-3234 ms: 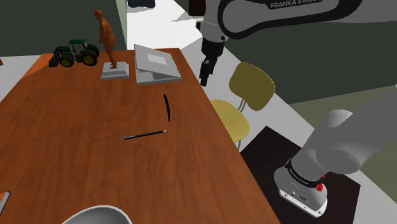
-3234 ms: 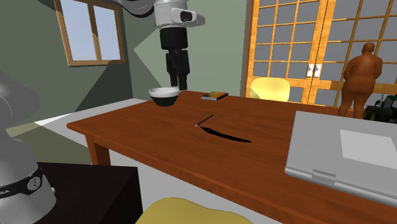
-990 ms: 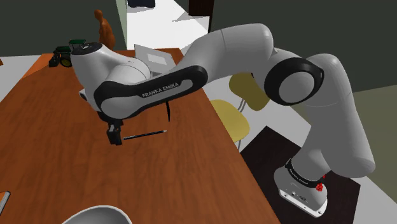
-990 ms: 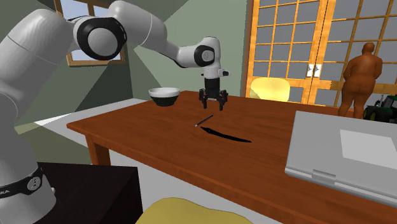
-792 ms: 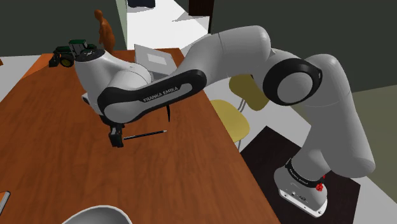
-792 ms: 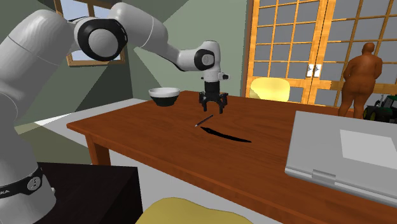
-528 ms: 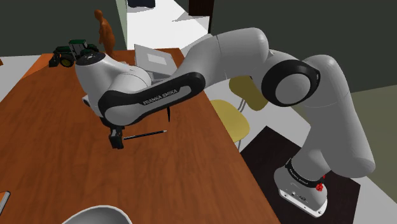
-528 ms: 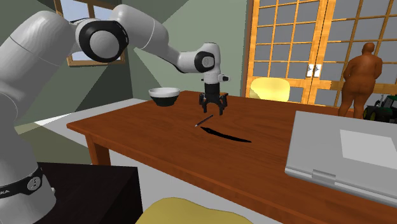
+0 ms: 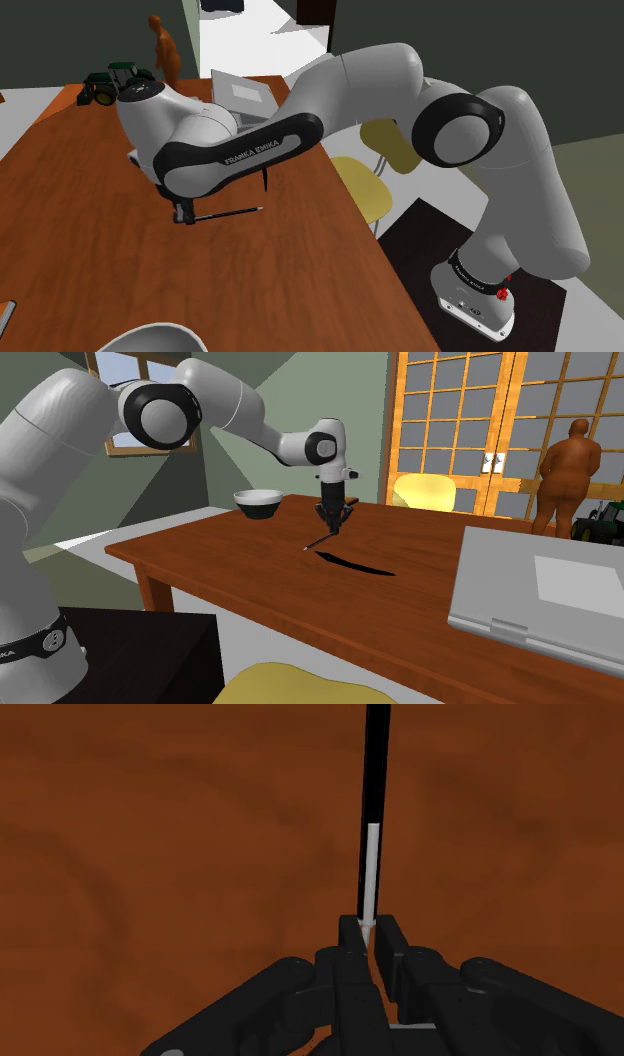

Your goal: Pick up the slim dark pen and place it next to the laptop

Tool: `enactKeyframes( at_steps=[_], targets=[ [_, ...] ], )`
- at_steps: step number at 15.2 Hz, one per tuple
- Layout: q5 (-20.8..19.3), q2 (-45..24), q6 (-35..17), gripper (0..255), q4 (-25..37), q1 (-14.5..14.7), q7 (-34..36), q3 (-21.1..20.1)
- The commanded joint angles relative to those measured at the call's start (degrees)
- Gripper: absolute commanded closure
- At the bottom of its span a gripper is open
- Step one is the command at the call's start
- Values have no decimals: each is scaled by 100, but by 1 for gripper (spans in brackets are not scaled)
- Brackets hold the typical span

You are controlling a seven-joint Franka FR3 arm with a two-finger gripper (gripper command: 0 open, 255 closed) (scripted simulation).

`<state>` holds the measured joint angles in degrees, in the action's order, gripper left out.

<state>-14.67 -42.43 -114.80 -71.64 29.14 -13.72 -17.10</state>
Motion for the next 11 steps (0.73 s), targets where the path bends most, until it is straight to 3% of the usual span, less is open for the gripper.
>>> enactKeyframes(
  at_steps=[1,11],
  targets=[
    [-7,-3,-1,255,-16,-12,2,14],
    [31,86,305,255,206,-3,-41,-9]
  ],
)
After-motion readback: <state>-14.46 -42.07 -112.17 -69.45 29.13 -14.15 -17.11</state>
